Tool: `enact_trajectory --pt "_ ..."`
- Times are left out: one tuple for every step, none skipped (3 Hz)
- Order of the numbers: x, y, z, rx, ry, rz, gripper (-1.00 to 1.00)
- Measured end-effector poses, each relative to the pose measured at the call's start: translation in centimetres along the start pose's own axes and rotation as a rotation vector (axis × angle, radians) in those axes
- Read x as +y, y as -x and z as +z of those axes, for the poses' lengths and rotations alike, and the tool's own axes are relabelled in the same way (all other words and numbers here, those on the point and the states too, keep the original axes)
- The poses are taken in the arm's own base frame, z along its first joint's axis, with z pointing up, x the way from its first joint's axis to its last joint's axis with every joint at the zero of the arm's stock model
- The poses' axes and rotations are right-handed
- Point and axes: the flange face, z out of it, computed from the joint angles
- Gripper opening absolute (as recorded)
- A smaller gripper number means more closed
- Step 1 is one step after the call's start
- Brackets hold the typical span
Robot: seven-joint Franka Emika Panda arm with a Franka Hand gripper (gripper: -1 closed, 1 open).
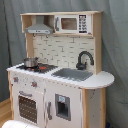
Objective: Play with the kitchen
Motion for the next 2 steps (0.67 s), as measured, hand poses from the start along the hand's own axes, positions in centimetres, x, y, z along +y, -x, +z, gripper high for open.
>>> enact_trajectory --pt "1.9 -1.7 -0.4 0.0 0.02 -0.015 1.0" --pt "3.4 -2.6 0.3 -0.022 0.001 -0.043 1.0"
